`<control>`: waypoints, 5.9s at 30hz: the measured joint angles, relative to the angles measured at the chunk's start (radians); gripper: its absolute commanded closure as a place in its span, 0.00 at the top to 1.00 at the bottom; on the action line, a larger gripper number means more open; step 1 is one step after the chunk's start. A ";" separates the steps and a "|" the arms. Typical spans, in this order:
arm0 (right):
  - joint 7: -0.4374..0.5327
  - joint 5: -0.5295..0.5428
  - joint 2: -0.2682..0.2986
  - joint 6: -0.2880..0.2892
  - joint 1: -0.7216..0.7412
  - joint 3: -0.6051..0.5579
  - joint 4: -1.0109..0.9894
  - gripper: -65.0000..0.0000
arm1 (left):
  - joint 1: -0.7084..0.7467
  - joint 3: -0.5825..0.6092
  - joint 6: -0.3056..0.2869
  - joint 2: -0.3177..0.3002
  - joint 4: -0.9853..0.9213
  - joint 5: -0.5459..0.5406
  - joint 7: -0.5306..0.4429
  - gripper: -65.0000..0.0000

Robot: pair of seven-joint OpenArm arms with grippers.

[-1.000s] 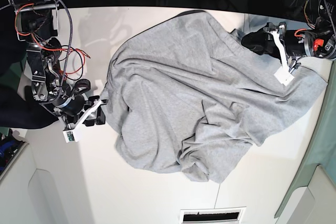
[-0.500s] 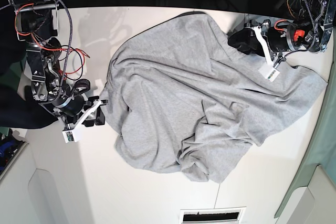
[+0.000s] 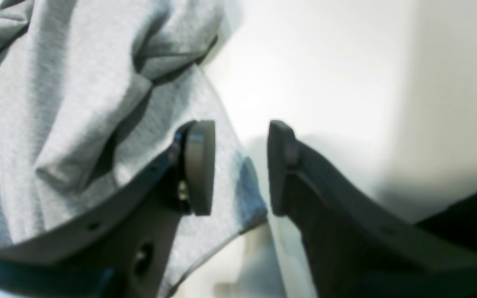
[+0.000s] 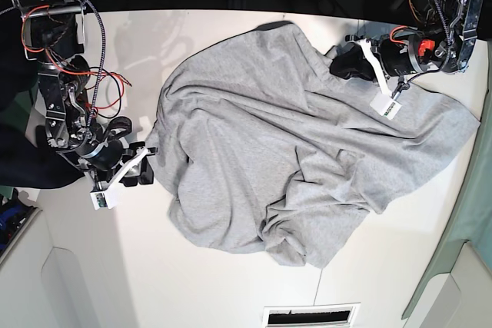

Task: Layout the t-shirt on the table in an organized manner, then fold the t-shirt properly
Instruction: 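Release with the left gripper and regrasp the shirt edge further along, then lift the shirt with both grippers and stretch it diagonally, then lay the shirt down and open the left gripper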

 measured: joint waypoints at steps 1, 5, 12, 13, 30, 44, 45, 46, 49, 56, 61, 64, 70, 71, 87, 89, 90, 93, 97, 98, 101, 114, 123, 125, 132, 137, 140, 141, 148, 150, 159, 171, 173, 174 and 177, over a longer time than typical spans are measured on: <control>0.000 0.000 0.000 0.000 0.000 0.000 0.000 0.33 | 0.000 0.000 0.000 0.000 0.000 0.000 0.000 0.00; 0.000 0.000 0.000 0.000 0.000 0.000 0.000 0.33 | 0.002 -0.039 -0.006 0.000 0.033 0.000 0.001 0.00; 0.040 -0.061 0.000 -0.005 0.000 0.000 0.000 0.33 | 0.121 -0.061 -0.008 -0.060 0.246 -0.035 0.023 0.00; 0.051 -0.069 0.000 -0.022 0.000 0.000 0.000 0.33 | 0.147 -0.059 -0.009 -0.074 0.277 -0.051 0.023 0.00; 0.098 -0.125 0.003 -0.105 0.003 0.000 -0.001 0.33 | 0.397 -0.060 -0.009 -0.138 0.365 -0.079 0.073 0.00; 0.116 -0.114 0.005 -0.146 0.003 0.000 -0.001 0.33 | 0.391 -0.280 -0.009 -0.138 0.365 -0.185 0.082 0.26; 0.116 -0.114 0.005 -0.146 0.003 0.000 -0.001 0.33 | 0.391 -0.300 -0.009 -0.138 0.365 -0.180 0.074 0.26; 0.116 -0.114 0.006 -0.146 0.003 0.000 -0.001 0.34 | 0.392 -0.317 -0.009 -0.138 0.365 -0.180 0.060 0.26; 0.115 -0.114 -0.003 -0.146 0.004 0.001 -0.001 0.44 | 0.388 -0.340 -0.010 -0.138 0.365 -0.141 -0.007 0.26; 0.091 -0.113 -0.067 -0.074 0.003 -0.008 -0.053 0.42 | 0.291 -0.336 0.048 -0.082 0.252 0.029 -0.096 0.26; 0.111 -0.109 -0.080 -0.078 0.005 -0.008 -0.113 0.14 | 0.193 -0.325 0.051 -0.052 0.103 0.028 -0.098 0.26; 0.121 -0.132 -0.080 -0.078 0.006 -0.008 -0.116 0.03 | 0.130 -0.299 0.052 -0.051 0.014 0.032 -0.107 0.26; 0.109 -0.177 -0.057 -0.074 0.029 -0.009 -0.116 0.00 | -0.016 -0.175 0.037 -0.053 -0.182 0.115 -0.153 0.26; 0.112 -0.176 -0.047 -0.074 0.032 -0.008 -0.116 0.00 | -0.045 -0.156 0.045 -0.055 -0.217 0.119 -0.163 0.26; 0.034 0.046 0.019 0.084 -0.091 0.367 -0.042 0.00 | -0.312 -0.085 0.157 -0.066 -0.406 0.265 -0.186 0.26; 0.032 0.117 0.015 0.109 -0.121 0.393 -0.019 0.00 | -0.315 -0.085 0.159 -0.067 -0.407 0.266 -0.183 0.26; 0.030 0.152 0.014 0.114 -0.131 0.402 -0.009 0.07 | -0.315 -0.085 0.162 -0.067 -0.407 0.266 -0.183 0.26; 0.029 0.220 0.014 0.134 -0.136 0.417 0.029 0.32 | -0.315 -0.085 0.165 -0.067 -0.407 0.264 -0.174 0.26; 0.037 0.233 -0.007 0.146 -0.122 0.420 0.129 0.39 | -0.289 -0.090 0.074 -0.071 -0.407 0.218 -0.130 0.26; 0.039 0.234 -0.020 0.147 -0.116 0.414 0.146 0.39 | -0.276 -0.090 0.047 -0.072 -0.406 0.195 -0.122 0.26; 0.040 0.158 -0.067 0.144 -0.074 0.369 0.152 0.39 | -0.224 -0.092 -0.001 -0.075 -0.390 0.112 -0.115 0.26; 0.178 -0.276 -0.154 0.005 0.169 -0.129 -0.282 0.00 | -0.073 -0.097 -0.016 -0.079 -0.296 0.050 -0.118 0.26; 0.222 -0.187 -0.023 0.040 0.124 -0.147 -0.297 0.00 | -0.098 -0.090 0.080 -0.089 -0.292 0.167 -0.176 0.26; 0.236 -0.142 0.000 0.111 0.099 -0.143 -0.292 0.00 | -0.148 -0.090 0.135 -0.088 -0.293 0.242 -0.168 0.26; 0.216 -0.084 0.000 0.159 -0.077 -0.143 -0.061 0.00 | -0.294 -0.089 0.180 -0.088 -0.375 0.328 -0.119 0.26; 0.168 -0.093 0.000 0.158 -0.208 -0.145 0.122 0.00 | -0.405 -0.072 0.179 -0.086 -0.507 0.331 -0.127 0.26; 0.160 -0.069 0.000 0.158 -0.286 -0.145 0.198 0.00 | -0.470 -0.024 0.179 -0.089 -0.595 0.325 -0.158 0.26; 0.159 -0.060 -0.002 0.157 -0.312 -0.145 0.219 0.00 | -0.489 0.002 0.179 -0.092 -0.619 0.327 -0.169 0.26; 0.140 -0.061 -0.055 0.139 -0.388 -0.142 0.300 0.00 | -0.563 0.126 0.192 -0.094 -0.657 0.363 -0.186 0.26; 0.142 -0.061 -0.075 0.101 -0.370 -0.114 0.311 0.00 | -0.562 0.126 0.195 -0.094 -0.644 0.360 -0.178 0.26; 0.144 -0.058 -0.126 0.036 -0.155 0.018 0.300 0.47 | -0.540 0.136 0.170 -0.137 -0.555 0.232 -0.091 0.26; 0.138 -0.161 -0.135 -0.040 0.096 0.016 -0.182 0.15 | -0.529 0.138 0.146 -0.152 -0.489 0.198 -0.069 0.26; 0.138 -0.159 -0.123 -0.002 0.064 0.016 -0.187 0.04 | -0.535 0.138 0.148 -0.149 -0.441 0.221 -0.096 0.26; 0.156 -0.148 -0.119 0.021 0.048 0.016 -0.181 0.00 | -0.542 0.138 0.153 -0.144 -0.419 0.227 -0.115 0.26; 0.153 -0.145 -0.105 0.061 0.008 0.016 -0.140 0.00 | -0.576 0.137 0.205 -0.104 -0.364 0.274 -0.186 0.26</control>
